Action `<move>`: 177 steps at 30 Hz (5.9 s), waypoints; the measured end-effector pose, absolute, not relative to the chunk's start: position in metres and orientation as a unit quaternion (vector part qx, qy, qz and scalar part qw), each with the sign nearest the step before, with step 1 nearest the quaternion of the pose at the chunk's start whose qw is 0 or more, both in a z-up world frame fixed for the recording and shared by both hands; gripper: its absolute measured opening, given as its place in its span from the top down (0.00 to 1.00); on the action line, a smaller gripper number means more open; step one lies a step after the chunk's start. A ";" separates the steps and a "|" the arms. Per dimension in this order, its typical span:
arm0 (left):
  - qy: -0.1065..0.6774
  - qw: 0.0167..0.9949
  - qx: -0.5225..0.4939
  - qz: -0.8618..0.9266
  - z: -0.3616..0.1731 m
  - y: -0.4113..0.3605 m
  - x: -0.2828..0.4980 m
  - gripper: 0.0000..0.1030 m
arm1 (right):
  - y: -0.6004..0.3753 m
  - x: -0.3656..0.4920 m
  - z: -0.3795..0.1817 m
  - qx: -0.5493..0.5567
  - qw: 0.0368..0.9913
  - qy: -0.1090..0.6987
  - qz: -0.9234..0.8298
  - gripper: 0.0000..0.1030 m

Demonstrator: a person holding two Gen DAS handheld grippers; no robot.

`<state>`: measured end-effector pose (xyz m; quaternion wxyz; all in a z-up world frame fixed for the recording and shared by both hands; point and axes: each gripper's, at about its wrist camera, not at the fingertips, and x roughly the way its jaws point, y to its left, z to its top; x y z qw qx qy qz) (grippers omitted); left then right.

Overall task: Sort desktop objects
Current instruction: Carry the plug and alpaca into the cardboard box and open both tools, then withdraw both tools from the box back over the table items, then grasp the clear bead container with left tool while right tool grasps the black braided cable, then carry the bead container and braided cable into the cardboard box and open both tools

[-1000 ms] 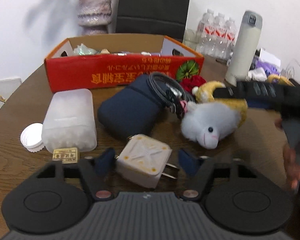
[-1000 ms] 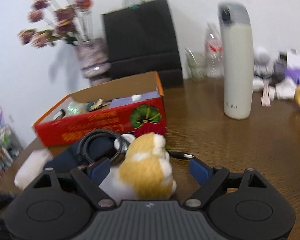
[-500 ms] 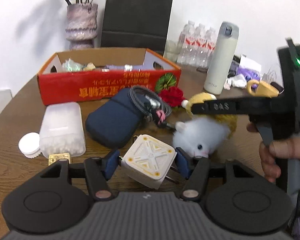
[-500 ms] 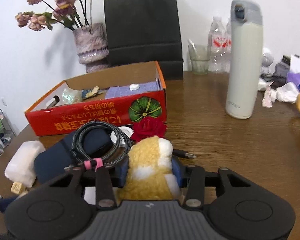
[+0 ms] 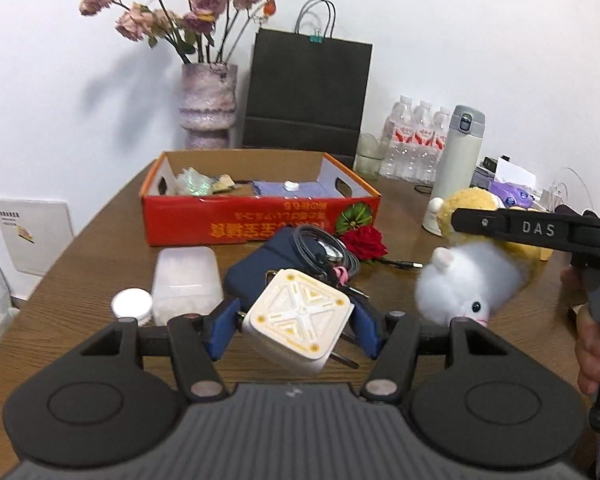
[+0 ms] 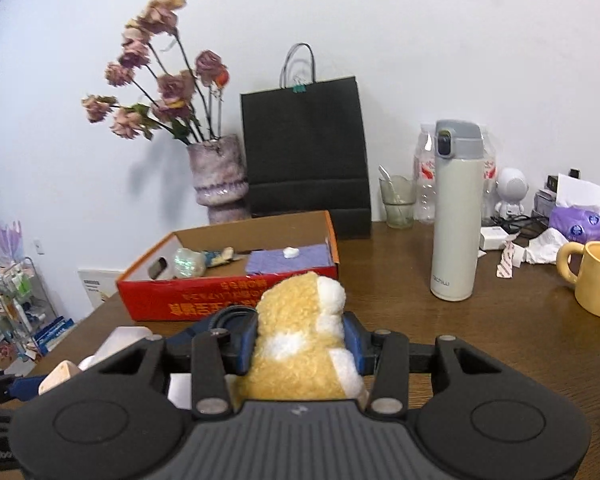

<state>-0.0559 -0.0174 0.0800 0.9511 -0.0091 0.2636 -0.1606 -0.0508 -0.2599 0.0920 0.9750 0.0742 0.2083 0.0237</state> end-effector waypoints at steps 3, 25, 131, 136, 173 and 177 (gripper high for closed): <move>0.253 0.956 -0.004 -0.150 0.090 -0.012 -0.056 0.40 | -0.256 -0.054 0.097 0.075 0.976 0.203 0.030 0.59; 0.264 0.959 0.002 -0.104 0.151 -0.009 0.159 0.40 | -0.276 0.153 0.160 0.100 0.970 0.209 0.078 0.59; 0.341 0.938 -0.020 -0.055 0.019 0.029 0.012 0.00 | -0.188 0.008 0.010 0.019 0.943 0.323 0.083 0.12; 0.342 0.938 -0.027 -0.057 0.013 0.027 0.034 0.10 | -0.184 0.024 0.004 0.013 0.940 0.329 0.087 0.13; 0.306 0.943 -0.075 -0.105 0.048 0.029 0.081 0.36 | -0.213 0.075 0.020 0.109 0.942 0.292 0.121 0.89; 0.277 0.950 -0.091 -0.107 0.071 0.034 0.061 0.36 | -0.229 0.053 0.036 0.124 0.951 0.260 0.113 0.91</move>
